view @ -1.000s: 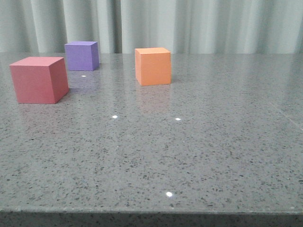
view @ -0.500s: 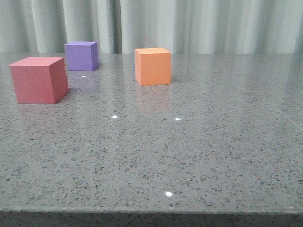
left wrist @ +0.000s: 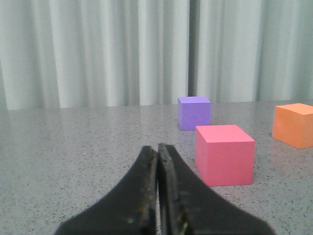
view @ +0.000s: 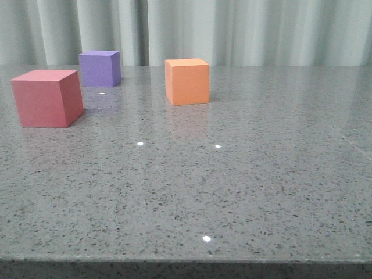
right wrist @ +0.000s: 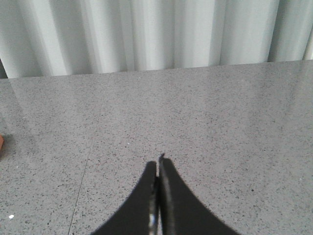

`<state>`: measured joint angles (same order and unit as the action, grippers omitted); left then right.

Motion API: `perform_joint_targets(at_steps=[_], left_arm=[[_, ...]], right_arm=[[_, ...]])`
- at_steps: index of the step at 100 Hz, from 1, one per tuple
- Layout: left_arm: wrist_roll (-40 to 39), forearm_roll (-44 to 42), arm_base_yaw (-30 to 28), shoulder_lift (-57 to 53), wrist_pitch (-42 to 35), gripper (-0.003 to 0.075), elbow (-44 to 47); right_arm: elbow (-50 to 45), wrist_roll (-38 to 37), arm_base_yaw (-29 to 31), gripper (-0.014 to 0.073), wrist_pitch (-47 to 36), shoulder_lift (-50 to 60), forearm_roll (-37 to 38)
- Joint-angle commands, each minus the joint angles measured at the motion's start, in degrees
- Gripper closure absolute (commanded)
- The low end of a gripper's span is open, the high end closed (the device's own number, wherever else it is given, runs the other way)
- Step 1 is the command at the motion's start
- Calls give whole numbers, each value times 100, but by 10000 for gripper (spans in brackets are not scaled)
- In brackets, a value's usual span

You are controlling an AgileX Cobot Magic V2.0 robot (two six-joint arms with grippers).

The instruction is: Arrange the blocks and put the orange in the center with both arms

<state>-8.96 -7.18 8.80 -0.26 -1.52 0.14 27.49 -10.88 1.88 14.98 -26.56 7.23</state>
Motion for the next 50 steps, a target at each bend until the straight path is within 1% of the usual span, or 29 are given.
perform_joint_targets(at_steps=[1, 17, 31, 50], left_arm=[[18, 159, -17, -139, -248, 741, -307], [18, 269, -17, 272, 345, 741, -1370], [18, 392, -17, 1035, 1063, 741, -2551], [18, 392, -17, 2457, 2653, 741, -4268]], right_arm=[[149, 40, 46, 662, -500, -21, 101], [149, 40, 46, 662, -500, -21, 101], [149, 40, 46, 662, -500, -21, 101], [149, 40, 46, 662, -500, -21, 101]])
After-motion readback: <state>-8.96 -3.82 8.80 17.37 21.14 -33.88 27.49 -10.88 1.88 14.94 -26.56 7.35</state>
